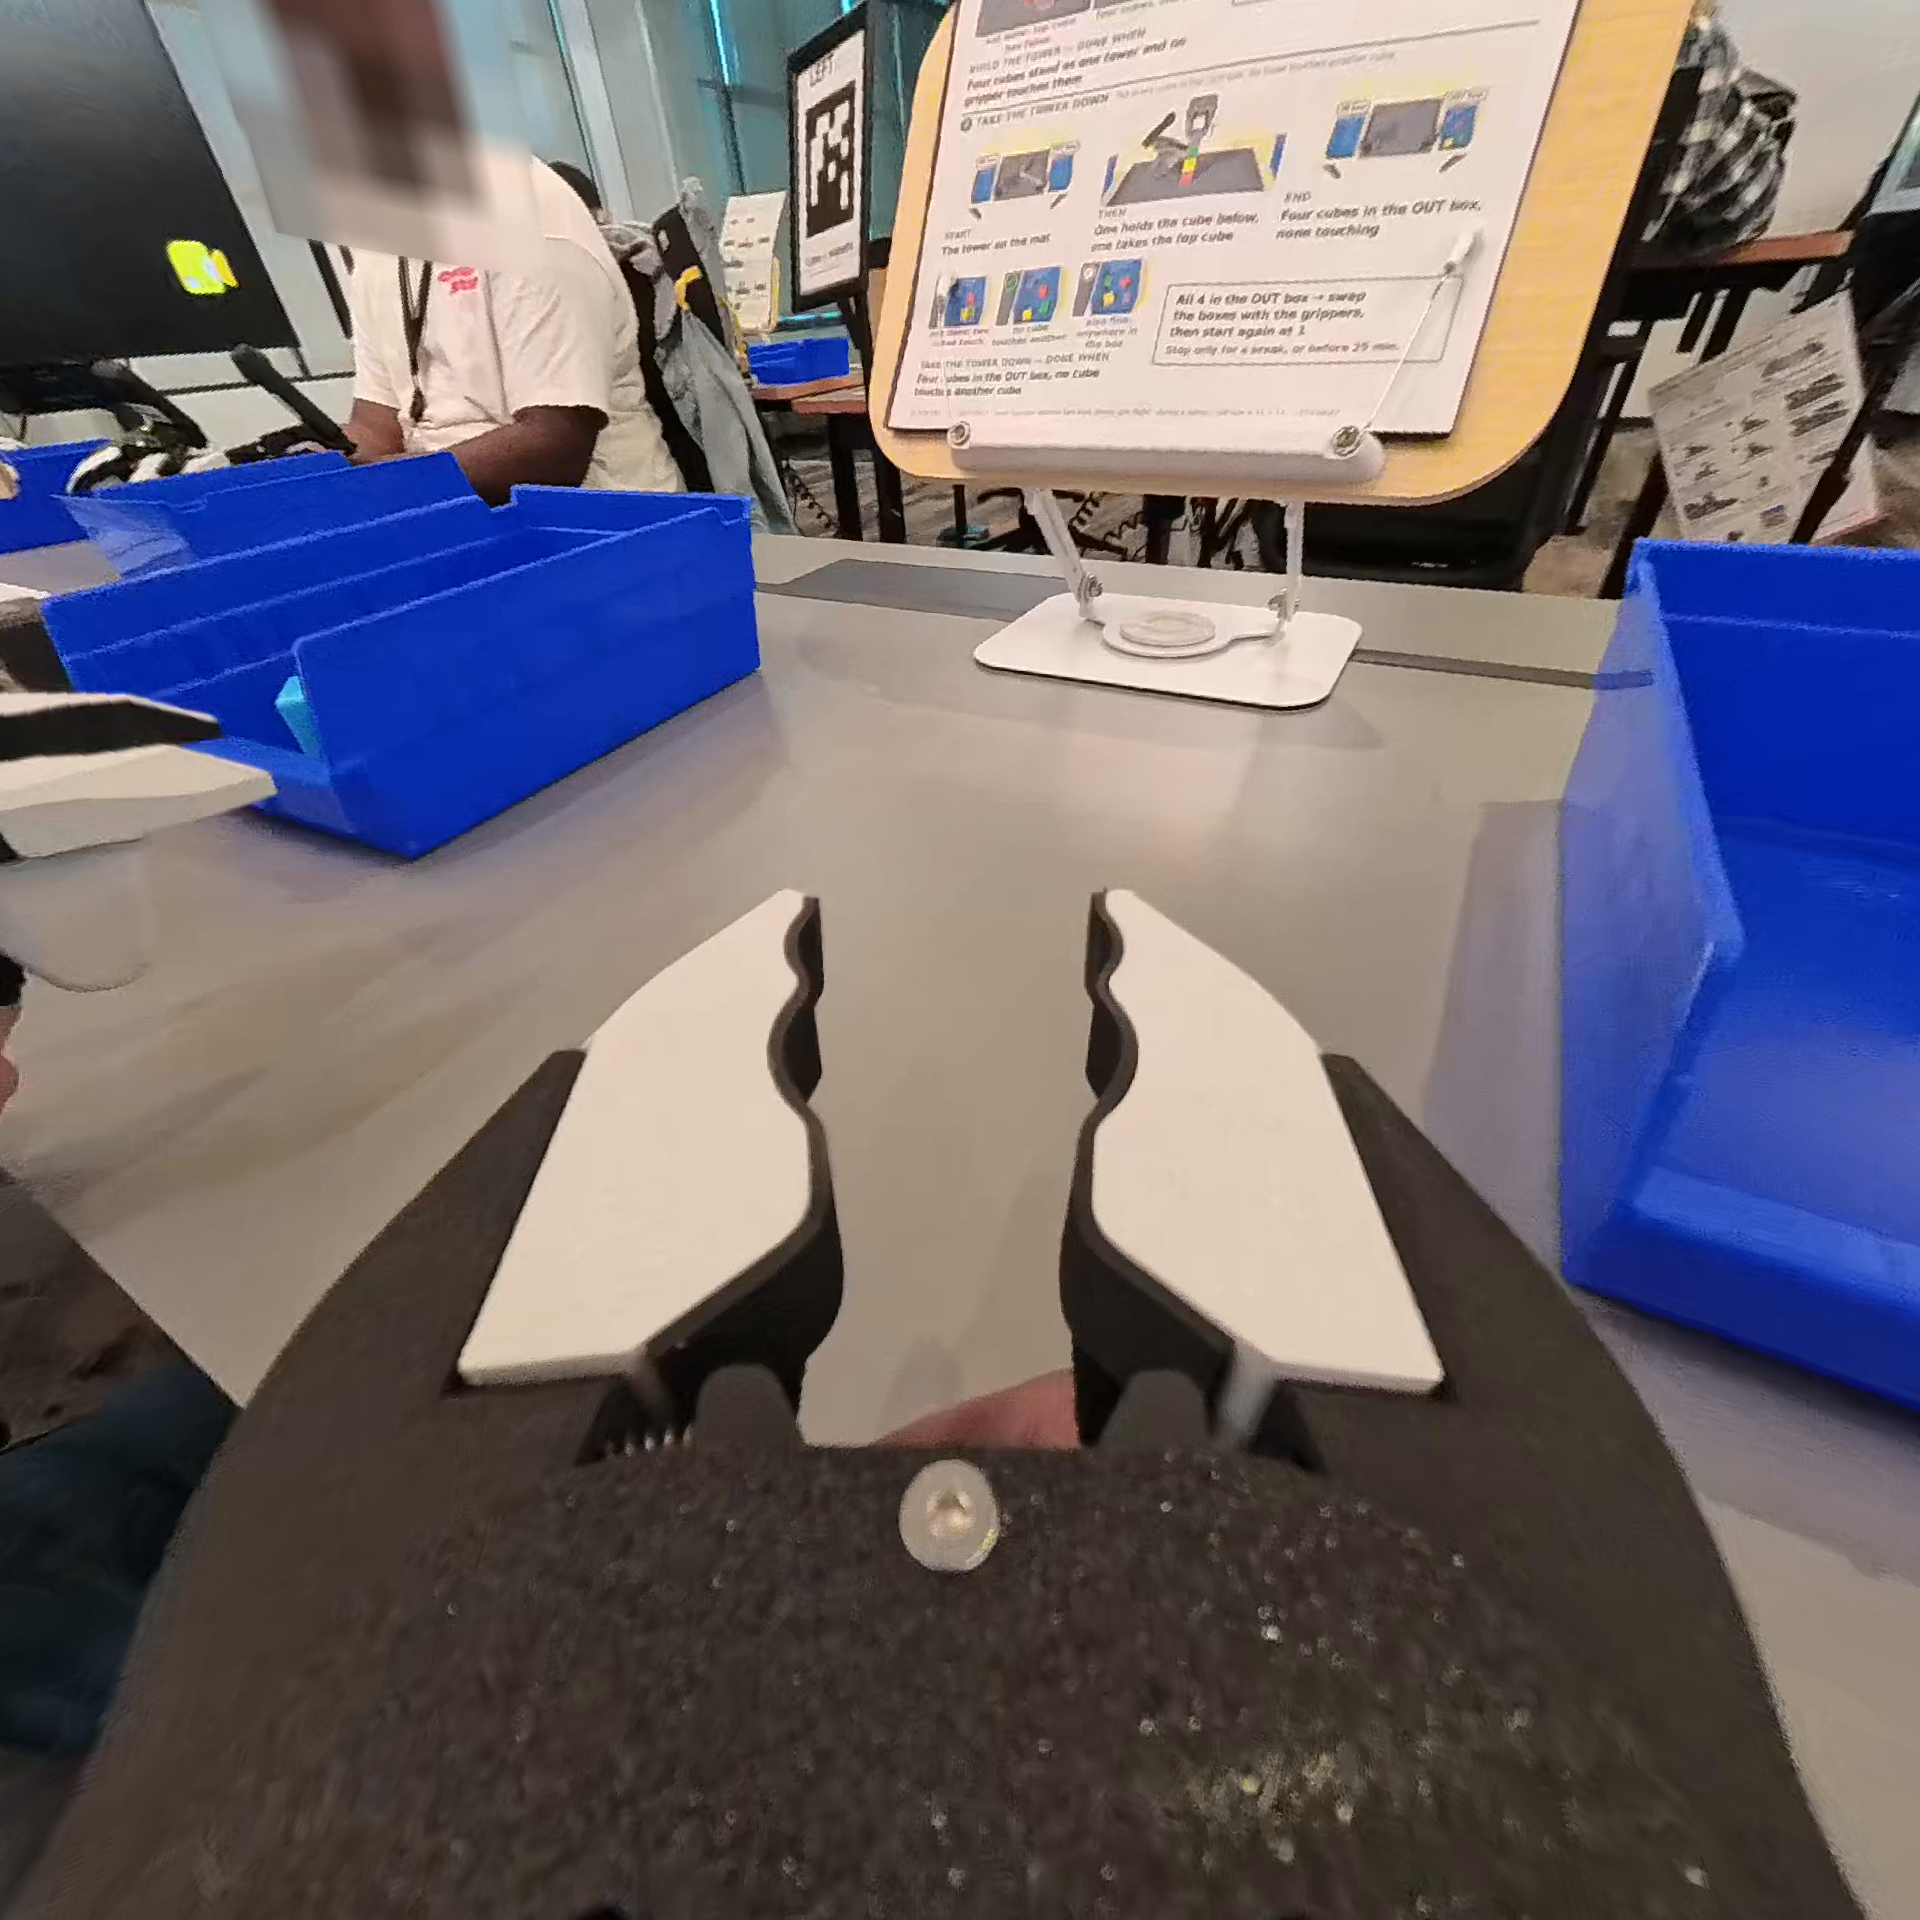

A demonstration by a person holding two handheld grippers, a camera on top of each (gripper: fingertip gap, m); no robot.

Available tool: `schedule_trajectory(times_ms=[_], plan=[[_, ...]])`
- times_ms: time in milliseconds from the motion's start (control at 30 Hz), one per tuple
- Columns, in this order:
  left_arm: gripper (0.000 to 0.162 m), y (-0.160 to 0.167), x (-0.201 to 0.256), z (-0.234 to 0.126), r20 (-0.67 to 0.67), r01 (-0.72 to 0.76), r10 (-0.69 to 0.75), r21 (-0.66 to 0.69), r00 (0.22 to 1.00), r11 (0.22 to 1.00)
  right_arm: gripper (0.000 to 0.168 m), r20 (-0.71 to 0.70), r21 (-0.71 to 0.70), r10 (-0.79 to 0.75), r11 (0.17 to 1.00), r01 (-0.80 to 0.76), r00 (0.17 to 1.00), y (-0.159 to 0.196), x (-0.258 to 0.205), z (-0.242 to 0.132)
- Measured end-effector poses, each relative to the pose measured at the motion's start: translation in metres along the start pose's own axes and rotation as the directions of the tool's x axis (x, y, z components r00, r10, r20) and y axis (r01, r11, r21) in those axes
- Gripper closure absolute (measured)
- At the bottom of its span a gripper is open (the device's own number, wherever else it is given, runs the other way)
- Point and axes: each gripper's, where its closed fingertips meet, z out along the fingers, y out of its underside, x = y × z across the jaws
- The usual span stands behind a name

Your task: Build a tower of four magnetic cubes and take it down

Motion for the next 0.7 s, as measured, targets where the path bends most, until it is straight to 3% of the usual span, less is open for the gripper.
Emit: schedule_trajectory(times_ms=[400, 700], plan=[[0.103, 0.016, 0.003, 0.008, -0.067, 0.026, -0.032, -0.080, 0.997, 0.996, 0.121, 0.037, -0.043, 0.016, 0.999, -0.015, 0.999, 0.011, -0.002, 0.006], [0.101, 0.013, 0.008, 0.007, -0.103, 0.023, -0.030, -0.066, 0.994, 0.998, 0.121, 0.044, -0.058, 0.032, 0.998, -0.029, 0.999, 0.015, -0.001, 0.008]])
